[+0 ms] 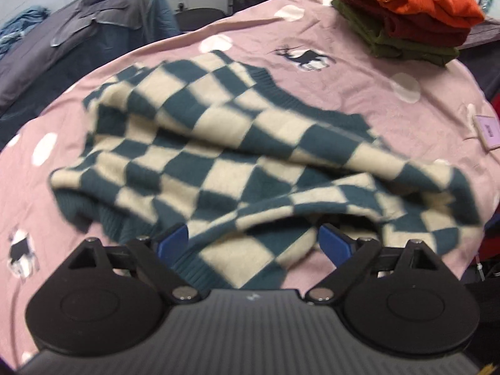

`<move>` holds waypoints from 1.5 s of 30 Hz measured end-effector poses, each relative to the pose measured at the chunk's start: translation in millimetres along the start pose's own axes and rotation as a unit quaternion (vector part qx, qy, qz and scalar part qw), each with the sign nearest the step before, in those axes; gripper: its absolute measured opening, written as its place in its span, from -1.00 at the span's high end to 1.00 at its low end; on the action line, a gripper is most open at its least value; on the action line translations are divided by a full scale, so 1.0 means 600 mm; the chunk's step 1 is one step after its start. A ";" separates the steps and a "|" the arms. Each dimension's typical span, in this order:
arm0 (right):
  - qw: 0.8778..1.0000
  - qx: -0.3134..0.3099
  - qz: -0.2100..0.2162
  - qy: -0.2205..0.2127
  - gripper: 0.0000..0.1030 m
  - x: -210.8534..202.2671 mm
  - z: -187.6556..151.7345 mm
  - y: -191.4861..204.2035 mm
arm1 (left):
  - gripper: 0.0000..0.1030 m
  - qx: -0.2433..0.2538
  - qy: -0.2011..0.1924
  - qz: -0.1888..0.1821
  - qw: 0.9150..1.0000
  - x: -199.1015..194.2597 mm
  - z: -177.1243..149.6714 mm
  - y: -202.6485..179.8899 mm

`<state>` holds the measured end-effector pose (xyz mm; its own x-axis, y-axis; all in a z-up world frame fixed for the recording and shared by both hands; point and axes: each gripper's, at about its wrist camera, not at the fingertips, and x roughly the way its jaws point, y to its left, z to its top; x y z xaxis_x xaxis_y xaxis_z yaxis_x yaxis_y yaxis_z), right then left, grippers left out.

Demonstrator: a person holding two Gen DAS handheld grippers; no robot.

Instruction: Fold small clothes

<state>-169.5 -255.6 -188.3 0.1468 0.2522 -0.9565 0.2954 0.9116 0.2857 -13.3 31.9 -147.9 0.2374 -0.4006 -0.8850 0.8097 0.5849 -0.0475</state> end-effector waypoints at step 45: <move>0.946 -0.064 0.310 -0.075 -0.12 0.089 0.213 0.370 | -0.89 -0.295 -0.008 0.086 0.952 -0.114 -0.132 0.231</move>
<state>24.3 -81.3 -168.7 0.3890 0.7116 -0.5850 -0.0063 0.6371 0.7708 40.0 196.2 -130.5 0.3509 -0.2701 -0.8966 0.3172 0.9352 -0.1576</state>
